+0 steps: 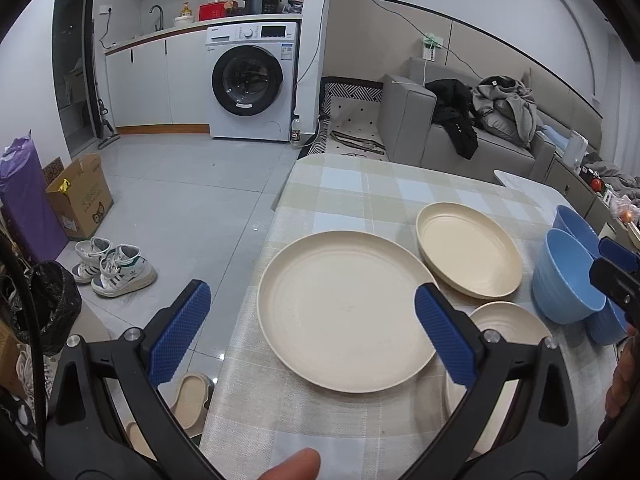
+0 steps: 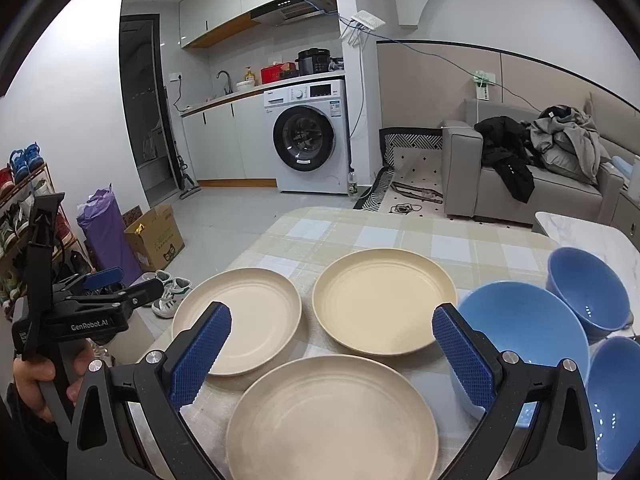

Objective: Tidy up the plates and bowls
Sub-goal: 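Move both tools forward toward the rims of the large cream plates, then close the left tool on a cream plate rim while the right tool grips another plate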

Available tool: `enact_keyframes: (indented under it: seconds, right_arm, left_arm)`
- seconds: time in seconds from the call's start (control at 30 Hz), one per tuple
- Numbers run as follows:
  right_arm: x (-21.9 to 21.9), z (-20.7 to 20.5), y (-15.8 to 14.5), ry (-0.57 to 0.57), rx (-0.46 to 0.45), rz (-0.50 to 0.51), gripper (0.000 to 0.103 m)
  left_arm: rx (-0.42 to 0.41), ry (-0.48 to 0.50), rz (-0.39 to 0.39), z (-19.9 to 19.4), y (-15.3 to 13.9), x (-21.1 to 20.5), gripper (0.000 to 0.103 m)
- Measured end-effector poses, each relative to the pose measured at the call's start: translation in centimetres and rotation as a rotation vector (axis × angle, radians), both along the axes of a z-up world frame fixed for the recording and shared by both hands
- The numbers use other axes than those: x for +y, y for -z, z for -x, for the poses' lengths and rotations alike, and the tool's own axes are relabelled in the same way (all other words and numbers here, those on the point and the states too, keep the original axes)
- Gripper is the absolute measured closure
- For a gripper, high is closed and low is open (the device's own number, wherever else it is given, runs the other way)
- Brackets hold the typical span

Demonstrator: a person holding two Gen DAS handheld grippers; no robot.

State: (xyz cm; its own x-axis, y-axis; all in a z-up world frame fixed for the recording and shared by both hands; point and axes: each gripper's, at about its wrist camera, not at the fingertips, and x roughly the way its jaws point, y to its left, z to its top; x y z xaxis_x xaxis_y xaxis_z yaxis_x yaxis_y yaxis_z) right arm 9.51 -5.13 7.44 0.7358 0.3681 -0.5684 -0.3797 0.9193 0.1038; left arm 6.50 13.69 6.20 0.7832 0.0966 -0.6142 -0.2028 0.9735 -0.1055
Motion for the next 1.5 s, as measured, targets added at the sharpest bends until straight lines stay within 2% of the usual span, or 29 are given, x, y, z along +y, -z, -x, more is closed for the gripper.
enact_keyframes:
  seconds: [0.4, 0.67, 1.07, 1.13, 1.23, 1.37, 1.5]
  right_arm:
    - [3.7, -3.9, 2.6, -0.054, 0.084, 0.012, 0.000]
    - [5.0, -6.6, 4.9, -0.072, 0.158, 0.040, 0.000]
    - [8.1, -9.1, 9.1, -0.120, 0.255, 0.089, 0.000]
    - [8.5, -9.4, 9.7, -0.129, 0.272, 0.092, 0.001]
    - [9.0, -9.8, 10.5, -0.137, 0.287, 0.097, 0.005]
    - [9.7, -10.3, 11.6, -0.160, 0.324, 0.101, 0.017]
    - [10.3, -10.8, 12.6, -0.172, 0.350, 0.111, 0.019]
  left_arm:
    - [0.067, -0.032, 0.002, -3.1, 4.0, 1.9, 0.001]
    - [0.113, -0.056, 0.042, -5.1, 6.9, 3.7, 0.001]
    - [0.167, -0.034, 0.068, -7.6, 11.0, 4.2, 0.001]
    - [0.182, -0.030, 0.055, -8.1, 11.4, 4.0, 0.001]
    - [0.195, -0.014, 0.077, -8.5, 11.9, 3.7, 0.001]
    - [0.211, 0.012, 0.055, -9.0, 12.4, 3.2, 0.001]
    - [0.238, 0.009, 0.104, -9.3, 13.2, 3.8, 0.001]
